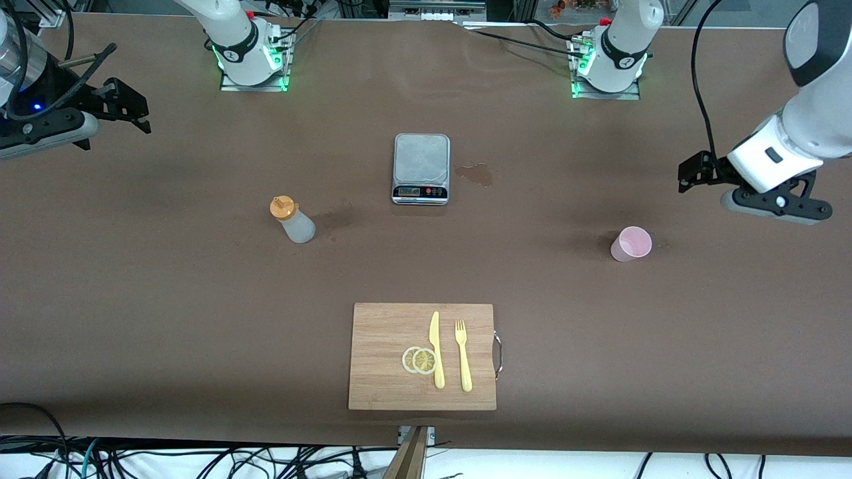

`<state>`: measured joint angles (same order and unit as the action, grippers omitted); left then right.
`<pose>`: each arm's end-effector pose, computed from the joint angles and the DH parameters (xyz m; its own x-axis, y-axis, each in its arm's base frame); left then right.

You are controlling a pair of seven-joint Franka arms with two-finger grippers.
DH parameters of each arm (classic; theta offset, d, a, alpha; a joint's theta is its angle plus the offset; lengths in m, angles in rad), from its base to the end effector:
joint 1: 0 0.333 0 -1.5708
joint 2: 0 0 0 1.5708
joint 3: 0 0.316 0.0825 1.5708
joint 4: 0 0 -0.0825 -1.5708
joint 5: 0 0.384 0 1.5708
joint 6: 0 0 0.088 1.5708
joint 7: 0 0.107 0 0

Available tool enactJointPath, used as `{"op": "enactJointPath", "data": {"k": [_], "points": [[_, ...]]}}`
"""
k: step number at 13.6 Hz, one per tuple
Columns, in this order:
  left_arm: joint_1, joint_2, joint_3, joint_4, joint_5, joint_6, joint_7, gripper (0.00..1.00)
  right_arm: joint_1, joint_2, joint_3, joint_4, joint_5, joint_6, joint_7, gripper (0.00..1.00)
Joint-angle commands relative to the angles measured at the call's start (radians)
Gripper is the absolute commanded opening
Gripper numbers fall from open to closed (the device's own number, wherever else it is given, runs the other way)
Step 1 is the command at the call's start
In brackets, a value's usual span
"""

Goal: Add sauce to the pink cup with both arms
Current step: 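Lower the left gripper to the pink cup and grasp it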

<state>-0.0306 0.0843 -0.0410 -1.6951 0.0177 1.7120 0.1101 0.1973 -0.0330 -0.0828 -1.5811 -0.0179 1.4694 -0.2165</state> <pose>0.5808 -0.0392 0.5295 0.9807 -0.1831 -0.0684 -0.1839 -0.9829 -0.0064 0.5302 0.0581 0.6291 0.9430 0.3231 -0.0801 0.3240 -0.9461 -0.0021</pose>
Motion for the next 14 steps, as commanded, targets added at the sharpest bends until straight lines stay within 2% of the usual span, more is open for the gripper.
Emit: {"op": "enactJointPath", "data": {"k": [1, 6, 7, 9, 11, 14], "points": [[0.001, 0.096, 0.006, 0.022, -0.012, 0.058, 0.0, 1.0, -0.004, -0.021, 0.0, 0.004, 0.003, -0.023, -0.004, 1.0], [0.032, 0.253, 0.006, -0.021, -0.008, 0.194, 0.003, 1.0, -0.007, -0.021, -0.021, 0.006, 0.004, -0.021, -0.012, 1.0], [0.032, 0.261, 0.006, -0.061, -0.008, 0.245, 0.003, 1.0, -0.007, -0.021, -0.022, 0.006, 0.004, -0.018, -0.012, 1.0], [0.044, 0.246, 0.007, -0.199, -0.005, 0.377, 0.052, 1.0, -0.007, -0.016, -0.023, 0.006, 0.003, -0.009, -0.012, 1.0], [0.073, 0.255, 0.007, -0.25, -0.007, 0.445, 0.13, 1.0, -0.012, -0.013, -0.023, 0.004, 0.003, -0.007, -0.014, 1.0], [0.077, 0.272, 0.007, -0.311, -0.005, 0.491, 0.148, 1.0, -0.013, -0.01, -0.023, 0.001, 0.003, -0.007, -0.014, 1.0]]}}
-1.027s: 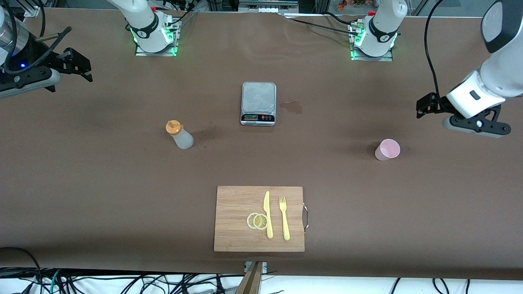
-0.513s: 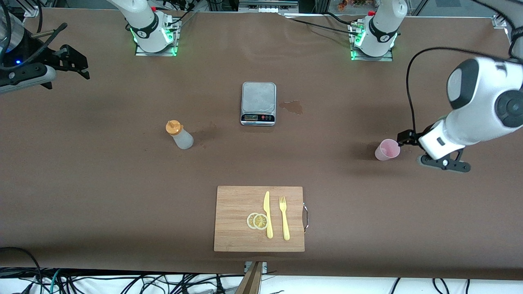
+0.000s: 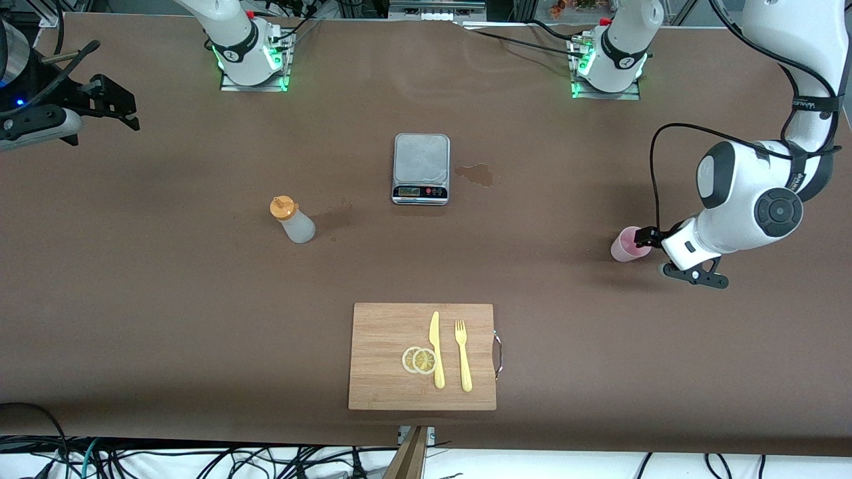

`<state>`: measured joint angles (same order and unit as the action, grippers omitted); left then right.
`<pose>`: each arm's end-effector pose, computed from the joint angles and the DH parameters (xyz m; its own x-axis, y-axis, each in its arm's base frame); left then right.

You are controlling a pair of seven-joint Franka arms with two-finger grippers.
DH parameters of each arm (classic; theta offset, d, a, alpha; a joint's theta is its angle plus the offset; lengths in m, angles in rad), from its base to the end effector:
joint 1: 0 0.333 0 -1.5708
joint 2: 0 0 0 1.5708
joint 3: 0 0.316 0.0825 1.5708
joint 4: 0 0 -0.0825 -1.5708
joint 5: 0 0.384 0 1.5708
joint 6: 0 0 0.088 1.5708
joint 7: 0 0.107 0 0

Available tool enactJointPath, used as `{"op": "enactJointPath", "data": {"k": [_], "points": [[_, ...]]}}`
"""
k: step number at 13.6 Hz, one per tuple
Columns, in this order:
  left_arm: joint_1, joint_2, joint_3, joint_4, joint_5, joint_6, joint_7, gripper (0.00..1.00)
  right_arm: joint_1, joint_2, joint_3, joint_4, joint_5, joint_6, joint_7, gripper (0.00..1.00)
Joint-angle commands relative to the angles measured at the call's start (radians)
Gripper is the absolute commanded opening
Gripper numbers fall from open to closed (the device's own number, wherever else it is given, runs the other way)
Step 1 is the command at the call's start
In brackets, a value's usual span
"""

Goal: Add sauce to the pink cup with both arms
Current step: 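Lower the left gripper to the pink cup and grasp it, then carry the pink cup with the left gripper onto the scale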

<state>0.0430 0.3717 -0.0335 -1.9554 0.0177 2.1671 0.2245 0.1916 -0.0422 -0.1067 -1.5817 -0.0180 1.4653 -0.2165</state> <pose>0.5974 0.0070 0.2744 0.9624 -0.2229 -0.1552 -0.2201 -0.9749 0.0347 0.5286 0.0416 0.6333 0.9524 0.2952 -0.0755 0.2958 -0.9552 -0.0028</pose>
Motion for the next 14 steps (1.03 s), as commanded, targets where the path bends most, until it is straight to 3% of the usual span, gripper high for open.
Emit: {"op": "enactJointPath", "data": {"k": [1, 2, 3, 4, 5, 7, 8, 12, 14], "points": [[0.003, -0.014, 0.001, -0.062, -0.005, 0.046, 0.035, 0.95, -0.006, -0.001, 0.001, 0.0, 0.003, -0.003, -0.014, 1.0], [0.003, 0.002, 0.003, -0.065, -0.001, 0.056, 0.035, 0.8, -0.008, 0.001, 0.001, 0.0, 0.003, -0.003, -0.014, 1.0], [0.005, 0.01, 0.003, -0.065, 0.004, 0.059, 0.033, 0.58, -0.008, 0.001, 0.001, 0.0, 0.003, -0.003, -0.014, 1.0], [0.005, 0.022, 0.003, -0.065, 0.005, 0.06, 0.033, 0.44, -0.008, 0.002, 0.001, 0.0, 0.003, -0.005, -0.014, 1.0], [0.005, 0.036, 0.003, -0.06, 0.005, 0.065, 0.033, 0.37, -0.008, 0.002, 0.001, 0.0, 0.003, -0.005, -0.014, 1.0], [0.005, 0.039, 0.003, -0.062, 0.005, 0.071, 0.033, 0.09, -0.008, 0.001, 0.001, 0.0, 0.003, -0.008, -0.014, 1.0], [0.005, 0.035, 0.003, -0.059, 0.005, 0.065, 0.033, 0.0, -0.008, 0.001, 0.001, 0.002, 0.003, -0.008, -0.014, 1.0], [0.003, -0.005, -0.002, -0.046, 0.005, 0.051, 0.021, 0.0, -0.008, 0.001, 0.001, 0.002, 0.003, -0.008, -0.014, 1.0], [-0.015, -0.048, -0.012, -0.019, -0.01, -0.03, 0.006, 0.0, -0.006, 0.001, 0.002, 0.002, 0.003, -0.005, -0.011, 1.0]]}}
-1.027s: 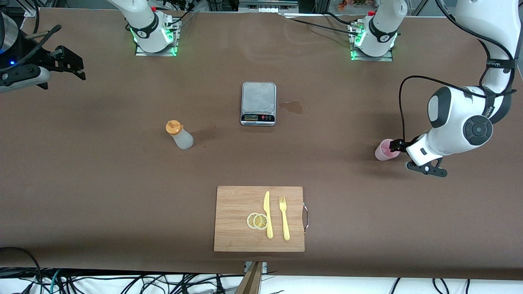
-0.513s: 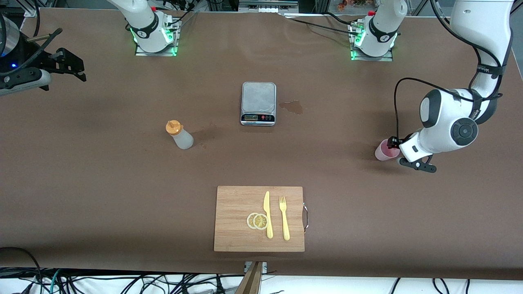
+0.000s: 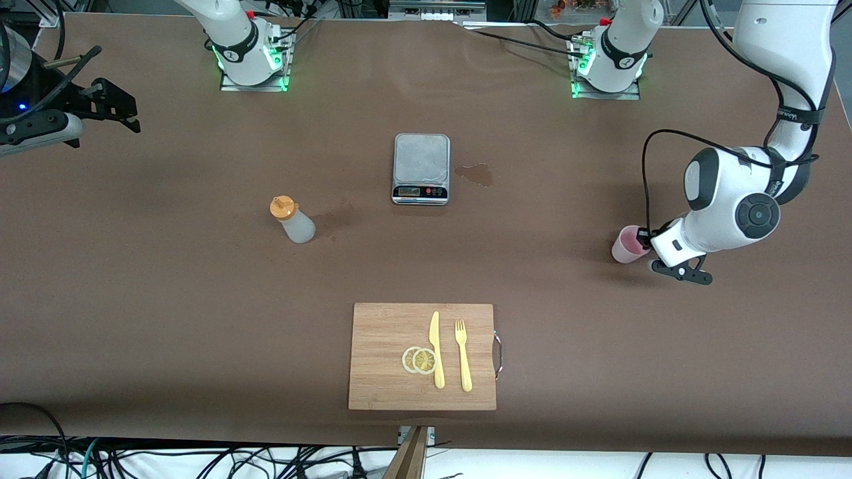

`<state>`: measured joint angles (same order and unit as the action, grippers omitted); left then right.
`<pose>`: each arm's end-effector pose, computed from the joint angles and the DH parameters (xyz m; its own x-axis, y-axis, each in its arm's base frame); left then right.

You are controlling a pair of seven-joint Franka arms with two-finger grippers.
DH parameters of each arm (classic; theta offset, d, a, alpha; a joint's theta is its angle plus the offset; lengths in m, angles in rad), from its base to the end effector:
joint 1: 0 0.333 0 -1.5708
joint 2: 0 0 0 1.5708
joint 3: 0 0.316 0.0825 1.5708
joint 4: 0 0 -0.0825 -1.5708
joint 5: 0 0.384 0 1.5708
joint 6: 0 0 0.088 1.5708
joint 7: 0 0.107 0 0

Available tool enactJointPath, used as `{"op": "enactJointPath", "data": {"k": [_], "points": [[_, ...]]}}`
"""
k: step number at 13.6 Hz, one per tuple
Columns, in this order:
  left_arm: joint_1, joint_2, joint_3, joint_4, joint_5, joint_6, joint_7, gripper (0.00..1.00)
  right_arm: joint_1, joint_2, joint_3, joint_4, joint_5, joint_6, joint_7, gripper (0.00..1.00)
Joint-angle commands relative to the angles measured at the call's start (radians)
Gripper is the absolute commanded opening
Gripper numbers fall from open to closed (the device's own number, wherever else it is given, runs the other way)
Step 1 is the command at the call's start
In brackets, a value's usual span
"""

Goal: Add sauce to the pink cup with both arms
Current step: 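Carry the pink cup with the left gripper onto the scale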

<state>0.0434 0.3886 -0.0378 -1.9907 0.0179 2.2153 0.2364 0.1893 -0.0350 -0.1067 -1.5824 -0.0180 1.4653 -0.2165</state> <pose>0.5903 0.0044 0.2536 0.9581 -0.2389 -0.1579 -0.2355 -0.9711 0.0400 0.5308 0.0408 0.6292 0.9525 0.2929 -0.0833 0.2936 -0.9559 -0.0037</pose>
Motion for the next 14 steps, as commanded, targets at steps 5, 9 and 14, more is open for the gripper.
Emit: {"op": "enactJointPath", "data": {"k": [5, 9, 14], "points": [[-0.019, -0.125, -0.242, 0.069, -0.113, -0.259, -0.26, 0.0, -0.002, -0.006, 0.002, 0.002, 0.003, -0.006, -0.009, 1.0], [-0.02, -0.125, -0.529, 0.067, -0.114, -0.243, -0.719, 0.0, -0.004, -0.008, 0.002, 0.002, 0.003, -0.006, -0.015, 1.0], [-0.116, -0.077, -0.705, 0.003, -0.111, -0.061, -1.061, 0.0, -0.004, -0.011, 0.002, 0.002, 0.004, -0.01, -0.014, 1.0]]}}
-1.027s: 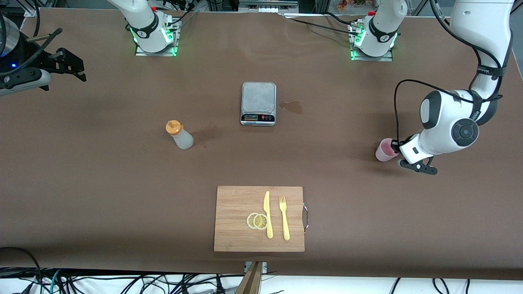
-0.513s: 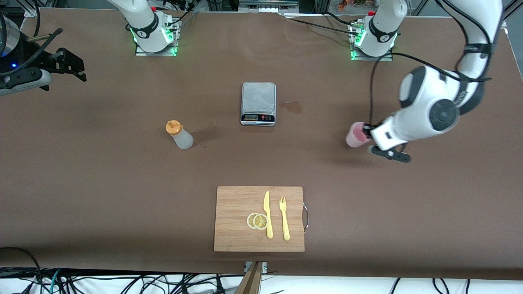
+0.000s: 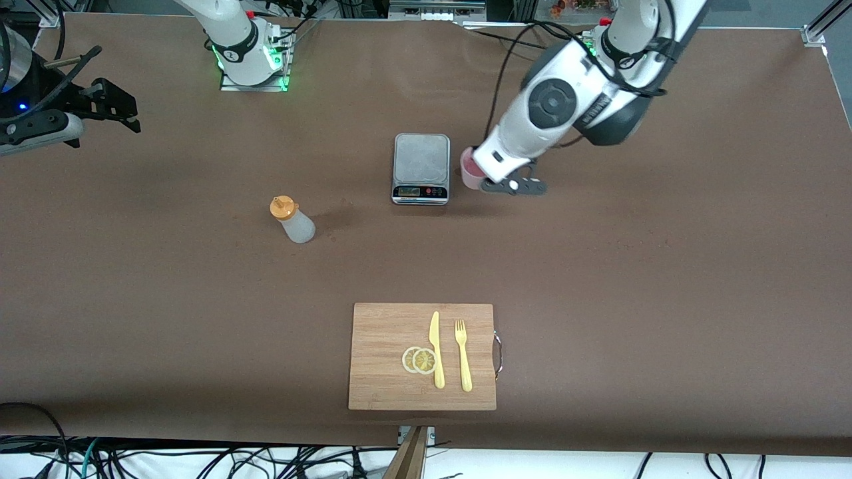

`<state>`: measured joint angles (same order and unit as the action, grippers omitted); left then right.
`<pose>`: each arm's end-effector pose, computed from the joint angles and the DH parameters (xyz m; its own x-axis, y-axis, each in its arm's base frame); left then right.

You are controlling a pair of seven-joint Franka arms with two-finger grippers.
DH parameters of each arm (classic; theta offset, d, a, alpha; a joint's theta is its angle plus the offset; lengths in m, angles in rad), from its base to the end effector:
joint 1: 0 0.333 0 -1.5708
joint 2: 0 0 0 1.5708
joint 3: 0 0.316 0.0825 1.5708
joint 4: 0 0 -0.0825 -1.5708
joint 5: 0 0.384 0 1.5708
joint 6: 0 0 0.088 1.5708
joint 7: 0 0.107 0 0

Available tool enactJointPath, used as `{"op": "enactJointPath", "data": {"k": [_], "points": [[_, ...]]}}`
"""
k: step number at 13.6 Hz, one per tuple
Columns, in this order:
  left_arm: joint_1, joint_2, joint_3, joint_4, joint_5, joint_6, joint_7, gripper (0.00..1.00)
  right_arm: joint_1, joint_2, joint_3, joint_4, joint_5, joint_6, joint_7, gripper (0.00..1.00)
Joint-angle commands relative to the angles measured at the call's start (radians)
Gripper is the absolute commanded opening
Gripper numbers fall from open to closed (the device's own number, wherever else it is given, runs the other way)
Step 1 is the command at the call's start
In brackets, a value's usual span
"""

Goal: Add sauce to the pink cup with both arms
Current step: 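Carry the pink cup with the left gripper onto the scale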

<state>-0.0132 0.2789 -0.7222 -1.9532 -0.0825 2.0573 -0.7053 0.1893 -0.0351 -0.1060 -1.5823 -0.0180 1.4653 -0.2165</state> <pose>0.4440 -0.3848 0.3627 0.9688 0.0069 -0.2478 0.0366 -0.9926 0.1154 0.5307 0.0412 0.6293 0.9523 0.2936 -0.0831 0.2943 -0.9557 -0.0037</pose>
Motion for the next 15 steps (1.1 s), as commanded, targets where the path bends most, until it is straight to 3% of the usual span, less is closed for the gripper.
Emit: {"op": "enactJointPath", "data": {"k": [1, 8, 9, 10, 13, 15], "points": [[-0.117, 0.06, -0.019, -0.044, 0.004, 0.151, -0.188, 0.0, -0.004, -0.011, 0.002, 0.004, 0.004, -0.008, -0.015, 1.0], [-0.206, 0.213, -0.014, -0.038, 0.173, 0.284, -0.353, 0.0, 0.002, -0.002, 0.008, 0.001, 0.006, 0.015, -0.015, 1.0], [-0.205, 0.212, -0.016, -0.036, 0.175, 0.284, -0.361, 0.2, 0.002, 0.007, 0.009, 0.001, 0.006, 0.023, -0.017, 1.0], [-0.2, 0.21, -0.016, -0.033, 0.176, 0.284, -0.368, 0.99, 0.004, 0.009, 0.011, 0.001, 0.007, 0.03, -0.017, 1.0], [-0.18, 0.16, -0.022, -0.01, 0.173, 0.23, -0.372, 1.0, 0.004, 0.017, 0.014, 0.001, 0.007, 0.041, -0.015, 1.0], [-0.15, 0.099, -0.026, 0.067, 0.167, 0.054, -0.359, 1.0, 0.004, 0.023, 0.014, 0.001, 0.007, 0.043, -0.017, 1.0]]}}
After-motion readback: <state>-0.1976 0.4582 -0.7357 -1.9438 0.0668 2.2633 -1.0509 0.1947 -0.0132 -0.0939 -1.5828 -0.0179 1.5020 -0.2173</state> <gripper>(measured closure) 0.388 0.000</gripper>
